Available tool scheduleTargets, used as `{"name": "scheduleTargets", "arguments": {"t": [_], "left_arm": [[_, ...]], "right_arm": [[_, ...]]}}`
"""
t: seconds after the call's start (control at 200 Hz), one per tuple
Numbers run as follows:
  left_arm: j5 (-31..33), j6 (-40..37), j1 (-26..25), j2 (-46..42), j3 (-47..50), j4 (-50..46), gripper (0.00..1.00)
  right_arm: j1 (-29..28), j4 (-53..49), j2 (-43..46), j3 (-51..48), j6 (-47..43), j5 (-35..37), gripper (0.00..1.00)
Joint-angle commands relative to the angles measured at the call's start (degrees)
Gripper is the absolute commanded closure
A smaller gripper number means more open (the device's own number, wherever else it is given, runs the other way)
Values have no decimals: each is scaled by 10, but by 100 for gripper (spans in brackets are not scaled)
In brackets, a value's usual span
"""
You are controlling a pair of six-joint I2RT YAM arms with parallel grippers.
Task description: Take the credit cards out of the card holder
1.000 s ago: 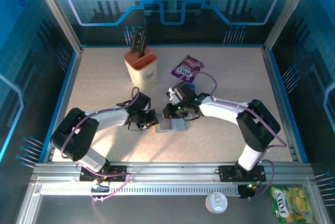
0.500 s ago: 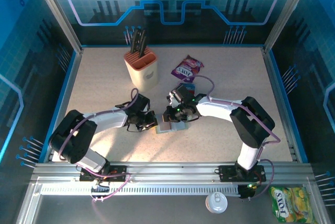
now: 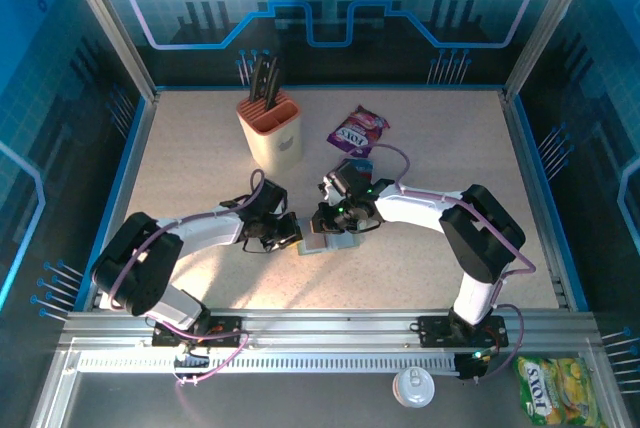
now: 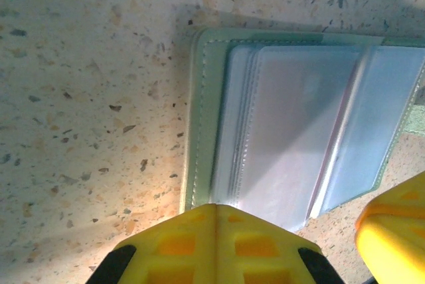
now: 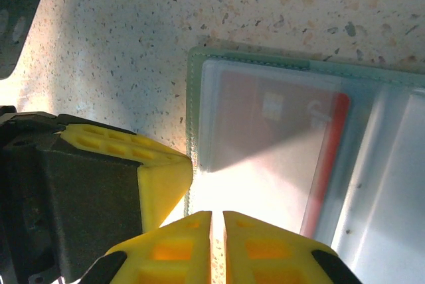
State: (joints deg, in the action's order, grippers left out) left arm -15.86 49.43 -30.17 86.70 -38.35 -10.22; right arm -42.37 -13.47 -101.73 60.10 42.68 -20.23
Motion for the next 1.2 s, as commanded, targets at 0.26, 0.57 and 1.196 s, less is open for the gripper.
{"name": "scheduleTargets", "arguments": {"t": [0.26, 0.57, 1.196], "left_arm": [[23, 0, -2, 21, 14, 1, 98], [30, -3, -2, 23, 14, 12, 98], [43, -40, 2, 40, -34, -30, 97]], "right_arm": [[0, -24, -8, 16, 9, -13, 80], [1, -23, -27, 26, 14, -23, 74], [6, -23, -46, 48, 14, -27, 72]]}}
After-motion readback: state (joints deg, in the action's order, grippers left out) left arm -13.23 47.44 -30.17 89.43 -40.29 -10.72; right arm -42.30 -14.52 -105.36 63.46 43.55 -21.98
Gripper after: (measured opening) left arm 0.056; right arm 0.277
